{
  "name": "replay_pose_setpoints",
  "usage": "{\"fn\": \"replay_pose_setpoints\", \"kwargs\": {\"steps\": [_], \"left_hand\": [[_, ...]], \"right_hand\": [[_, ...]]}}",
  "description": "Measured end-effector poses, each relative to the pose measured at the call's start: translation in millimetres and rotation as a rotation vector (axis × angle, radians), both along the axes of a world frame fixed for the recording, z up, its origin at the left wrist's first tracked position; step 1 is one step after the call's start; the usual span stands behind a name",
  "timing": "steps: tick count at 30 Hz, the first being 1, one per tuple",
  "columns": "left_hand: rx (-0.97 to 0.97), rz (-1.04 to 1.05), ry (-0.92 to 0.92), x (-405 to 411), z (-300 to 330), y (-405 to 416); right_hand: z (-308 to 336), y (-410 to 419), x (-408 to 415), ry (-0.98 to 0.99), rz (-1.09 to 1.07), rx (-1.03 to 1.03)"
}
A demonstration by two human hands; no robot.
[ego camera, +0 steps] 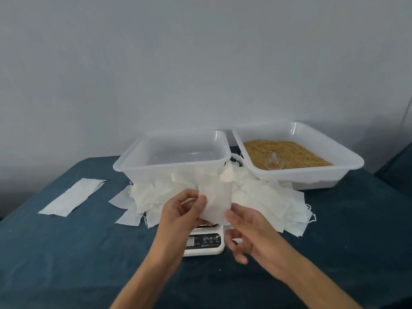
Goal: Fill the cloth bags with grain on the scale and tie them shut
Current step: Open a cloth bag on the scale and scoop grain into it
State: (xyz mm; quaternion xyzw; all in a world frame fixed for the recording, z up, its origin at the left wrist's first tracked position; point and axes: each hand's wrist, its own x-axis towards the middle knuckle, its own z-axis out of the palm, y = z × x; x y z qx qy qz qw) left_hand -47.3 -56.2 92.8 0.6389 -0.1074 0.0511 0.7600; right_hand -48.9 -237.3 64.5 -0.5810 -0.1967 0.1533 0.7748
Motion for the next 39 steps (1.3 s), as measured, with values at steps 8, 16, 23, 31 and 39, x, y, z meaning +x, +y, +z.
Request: {"fn": "replay_pose_setpoints", "kwargs": {"steps": [8,16,23,31,39], "left_hand": [[-0.083,0.104,0.134,-1,-18,0],[0.362,0.377,-0.254,-10,-28,-11],[0.227,0.13,-0.151,-18,-30,-26],[0.251,0.111,-0.079,-15,-35,-27],[0.153,0.152,-0.037,-15,-29,-22]], "right_hand": [[8,-19,7,-0.042,-0.289,-0.054],[5,-6,2,-0.076,-0.516,-0.339],[12,-5,-7,-0.113,-0.369,-0.313],[9,-1,-8,-0.156,-0.338,-0.428],[10,-1,-8,-0.214,-0.431,-0.302]]}}
